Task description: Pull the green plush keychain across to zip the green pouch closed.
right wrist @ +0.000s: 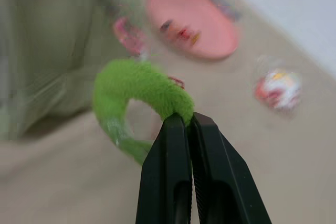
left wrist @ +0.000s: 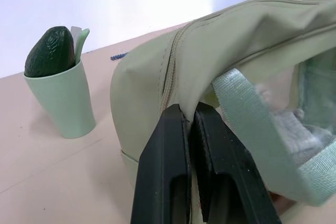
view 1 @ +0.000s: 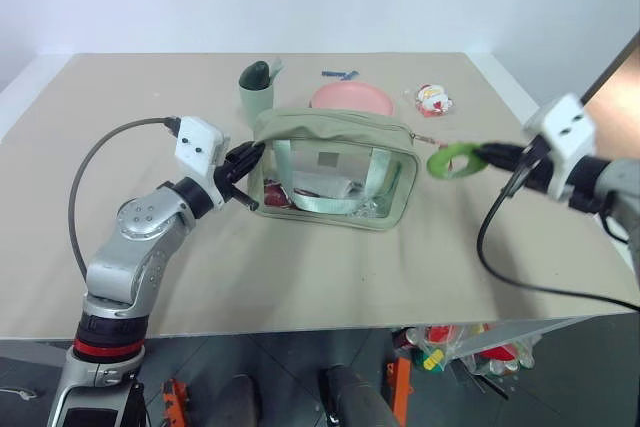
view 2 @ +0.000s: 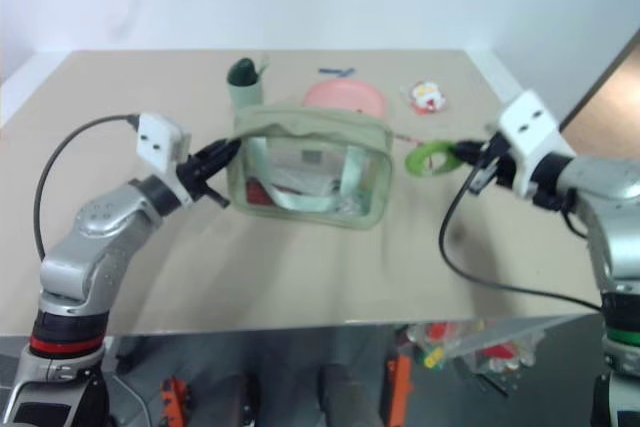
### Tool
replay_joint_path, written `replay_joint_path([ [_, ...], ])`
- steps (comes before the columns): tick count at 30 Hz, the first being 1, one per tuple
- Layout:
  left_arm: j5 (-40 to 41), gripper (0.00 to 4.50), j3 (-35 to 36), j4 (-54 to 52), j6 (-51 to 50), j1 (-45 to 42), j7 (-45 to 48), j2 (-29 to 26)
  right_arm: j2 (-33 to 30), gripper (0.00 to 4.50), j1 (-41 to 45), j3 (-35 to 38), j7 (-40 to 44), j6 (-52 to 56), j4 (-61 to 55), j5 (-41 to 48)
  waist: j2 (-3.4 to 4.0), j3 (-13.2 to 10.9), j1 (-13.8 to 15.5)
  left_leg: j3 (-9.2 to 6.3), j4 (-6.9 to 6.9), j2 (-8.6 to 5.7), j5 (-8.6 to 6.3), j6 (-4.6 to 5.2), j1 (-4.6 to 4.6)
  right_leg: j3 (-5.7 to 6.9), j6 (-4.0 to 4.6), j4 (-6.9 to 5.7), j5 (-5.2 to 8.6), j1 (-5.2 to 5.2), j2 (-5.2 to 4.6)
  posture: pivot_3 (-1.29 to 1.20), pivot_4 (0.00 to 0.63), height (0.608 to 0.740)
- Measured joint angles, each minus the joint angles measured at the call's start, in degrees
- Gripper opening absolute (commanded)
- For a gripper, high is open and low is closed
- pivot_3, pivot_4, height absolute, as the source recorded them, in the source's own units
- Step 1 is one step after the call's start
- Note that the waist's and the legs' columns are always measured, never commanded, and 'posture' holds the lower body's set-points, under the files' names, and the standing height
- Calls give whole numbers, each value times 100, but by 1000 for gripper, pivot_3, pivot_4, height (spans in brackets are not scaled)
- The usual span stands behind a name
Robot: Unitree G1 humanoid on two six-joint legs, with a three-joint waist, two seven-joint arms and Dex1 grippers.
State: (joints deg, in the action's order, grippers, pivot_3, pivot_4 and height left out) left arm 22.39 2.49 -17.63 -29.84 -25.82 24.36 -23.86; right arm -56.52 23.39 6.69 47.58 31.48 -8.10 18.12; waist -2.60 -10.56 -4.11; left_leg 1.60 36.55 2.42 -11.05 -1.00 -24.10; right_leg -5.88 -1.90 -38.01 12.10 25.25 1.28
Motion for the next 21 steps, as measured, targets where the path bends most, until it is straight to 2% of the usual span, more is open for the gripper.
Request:
replay_joint_path([
  [3,-22,0,0,-1,0,0,-31,23,213,42,-502,-457,-38,216,-497,-75,0,0,-1,-2,-1,1,0,0,0,1,0,-1,0,1,2,0,150,740],
  [8,-83,0,0,-1,0,4,-35,33,668,42,-738,-1142,-177,-49,-590,-520,0,0,-8,2,8,-1,0,0,4,-3,-1,-2,-6,-1,2,0,150,740],
  [16,-83,0,44,0,-33,73,38,-74,1025,42,-493,-1095,-249,-580,-102,-717,0,0,-13,1,12,-1,1,0,4,-3,-3,-2,-10,-3,3,0,150,740],
  [17,-25,0,93,0,-68,96,84,-74,1034,630,-436,-1016,-194,-553,-62,-634,0,0,-13,1,12,-1,1,0,3,-3,-3,-2,-10,-3,3,0,150,740],
  [19,123,793,215,-1,-162,123,150,-108,1035,1307,-311,-714,-17,-410,-45,-316,0,0,-12,-1,11,0,1,0,1,-1,-3,-2,-9,-3,4,0,150,740],
  [21,206,1331,253,-1,-227,121,249,-194,988,1903,-243,-451,184,-325,-72,-40,0,0,-8,-3,9,0,1,0,1,1,-2,-2,-9,-3,4,0,150,740],
])
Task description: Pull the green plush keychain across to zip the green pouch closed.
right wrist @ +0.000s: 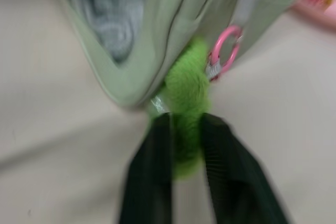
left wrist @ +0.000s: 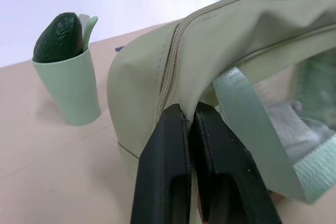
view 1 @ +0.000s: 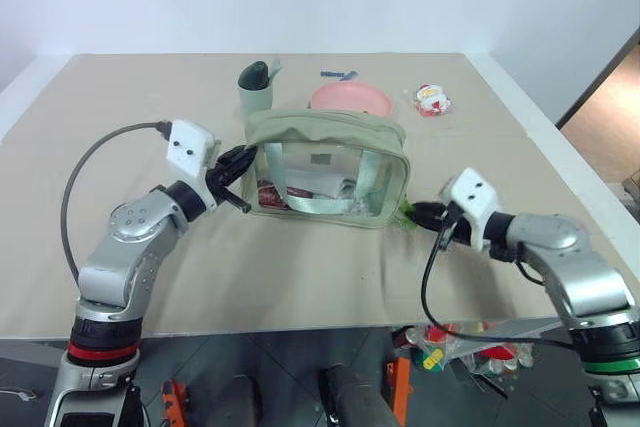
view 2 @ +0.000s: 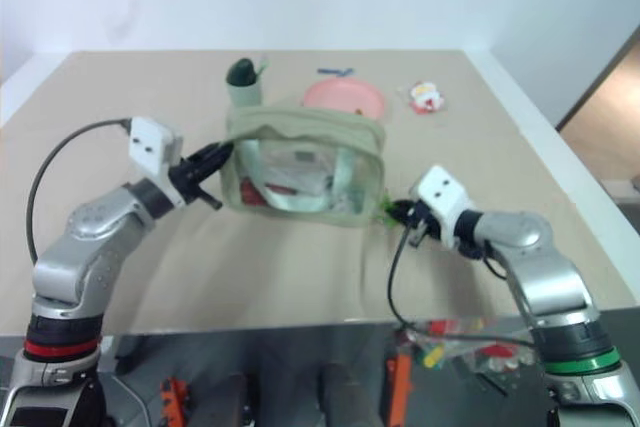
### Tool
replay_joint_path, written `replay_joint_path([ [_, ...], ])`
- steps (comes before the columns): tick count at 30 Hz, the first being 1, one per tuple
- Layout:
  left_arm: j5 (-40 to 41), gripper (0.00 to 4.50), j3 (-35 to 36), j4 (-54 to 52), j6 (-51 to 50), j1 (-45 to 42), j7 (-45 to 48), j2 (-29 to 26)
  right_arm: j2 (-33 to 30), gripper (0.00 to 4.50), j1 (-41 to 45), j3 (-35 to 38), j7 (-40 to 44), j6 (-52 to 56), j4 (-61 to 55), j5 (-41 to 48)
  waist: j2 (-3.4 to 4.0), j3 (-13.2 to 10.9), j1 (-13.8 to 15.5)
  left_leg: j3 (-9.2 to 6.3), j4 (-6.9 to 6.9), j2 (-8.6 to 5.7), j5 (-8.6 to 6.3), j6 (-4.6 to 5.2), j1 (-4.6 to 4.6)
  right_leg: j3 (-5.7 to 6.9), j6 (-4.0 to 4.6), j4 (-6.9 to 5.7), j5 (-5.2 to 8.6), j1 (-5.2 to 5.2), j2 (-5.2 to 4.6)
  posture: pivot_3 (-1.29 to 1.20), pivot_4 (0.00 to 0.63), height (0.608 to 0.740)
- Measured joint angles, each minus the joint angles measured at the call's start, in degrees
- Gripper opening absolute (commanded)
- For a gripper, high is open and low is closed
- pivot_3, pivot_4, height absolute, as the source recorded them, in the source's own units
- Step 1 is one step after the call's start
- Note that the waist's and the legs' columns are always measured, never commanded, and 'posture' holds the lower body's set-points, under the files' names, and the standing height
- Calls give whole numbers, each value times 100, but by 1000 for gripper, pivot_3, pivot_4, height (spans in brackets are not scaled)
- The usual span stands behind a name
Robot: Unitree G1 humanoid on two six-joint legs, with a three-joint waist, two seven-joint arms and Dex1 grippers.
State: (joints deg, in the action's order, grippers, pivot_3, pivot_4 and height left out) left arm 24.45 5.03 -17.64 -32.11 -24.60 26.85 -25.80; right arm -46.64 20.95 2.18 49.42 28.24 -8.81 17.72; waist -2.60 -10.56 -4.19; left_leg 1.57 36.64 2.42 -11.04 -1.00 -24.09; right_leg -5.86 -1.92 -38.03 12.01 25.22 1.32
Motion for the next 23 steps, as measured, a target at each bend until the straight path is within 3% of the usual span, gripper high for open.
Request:
replay_joint_path([
  [7,491,3790,376,97,-277,-28,520,-480,-375,4377,-114,1193,659,701,-198,1277,0,0,6,-2,-1,1,0,0,0,4,2,0,3,0,0,0,150,740],
  [9,742,4431,528,105,-426,-68,660,-570,-374,4500,-139,1518,598,939,-264,1585,0,0,5,-2,0,1,0,0,0,4,2,0,2,-1,0,0,150,740],
  [16,1788,4475,1391,-275,-925,358,873,-903,261,4500,-427,2220,-203,1688,-1040,2730,3,2,-19,-3,-6,13,-1,0,4,6,8,-2,6,0,10,0,150,740],
  [23,864,4475,1130,-552,-395,1626,264,-617,1437,4500,-1520,1928,-992,929,-1721,2371,3,3,4,-3,-2,12,-1,0,2,9,34,-3,22,-1,2,0,150,740],
])
